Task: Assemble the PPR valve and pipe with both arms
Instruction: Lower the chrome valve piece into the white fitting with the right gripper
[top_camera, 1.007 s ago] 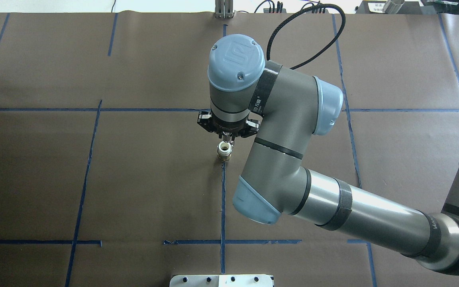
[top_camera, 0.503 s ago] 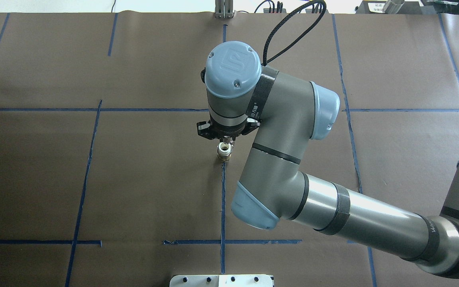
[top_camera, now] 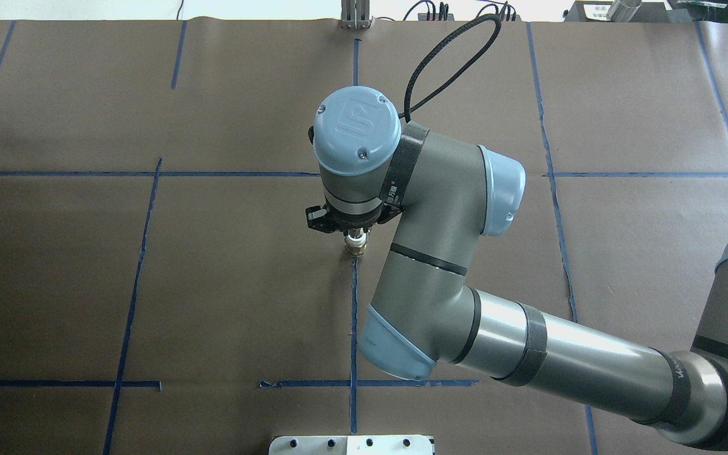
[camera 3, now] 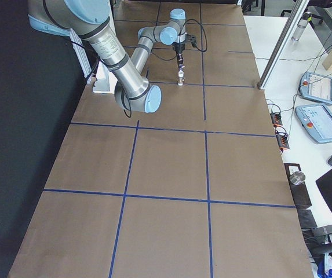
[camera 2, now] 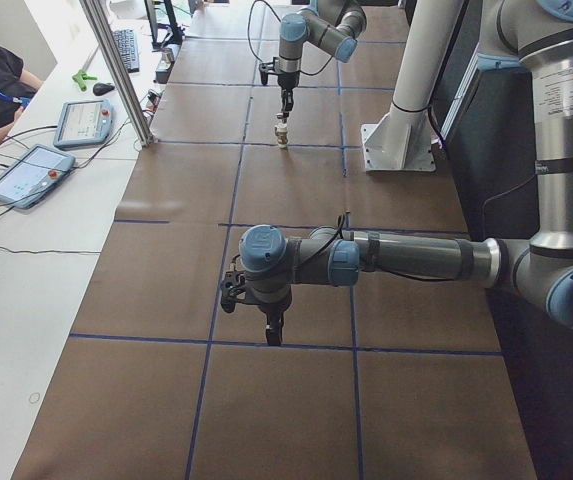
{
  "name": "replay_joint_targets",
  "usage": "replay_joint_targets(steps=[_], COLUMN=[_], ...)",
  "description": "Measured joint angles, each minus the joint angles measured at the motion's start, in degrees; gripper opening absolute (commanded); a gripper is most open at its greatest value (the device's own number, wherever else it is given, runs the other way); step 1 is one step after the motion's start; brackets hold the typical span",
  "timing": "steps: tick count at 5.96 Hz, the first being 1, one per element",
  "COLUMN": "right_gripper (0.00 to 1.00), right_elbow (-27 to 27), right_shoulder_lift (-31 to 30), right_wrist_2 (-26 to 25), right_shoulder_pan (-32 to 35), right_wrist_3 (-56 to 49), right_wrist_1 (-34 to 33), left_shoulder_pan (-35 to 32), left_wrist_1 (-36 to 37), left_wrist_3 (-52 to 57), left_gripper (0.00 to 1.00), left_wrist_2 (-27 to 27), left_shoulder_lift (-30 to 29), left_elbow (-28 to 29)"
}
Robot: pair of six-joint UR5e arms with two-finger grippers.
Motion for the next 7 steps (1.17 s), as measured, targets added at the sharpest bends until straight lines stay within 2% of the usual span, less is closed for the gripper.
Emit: replay_joint_targets(steps=[7], right_gripper=[0.0], right_elbow=[-1.3], right_shoulder_lift=[-0.1], right_wrist_2=[-1.7], right_shoulder_pan=[-0.3], right_wrist_3=[-0.2], right_wrist_1=[0.3], left_shoulder_pan=[0.0], left_wrist_1=[0.0], left_wrist_3=[0.0], left_gripper=[1.0], left_wrist_2=[0.0], left_shoulder_lift=[0.0], left_elbow=[-0.2])
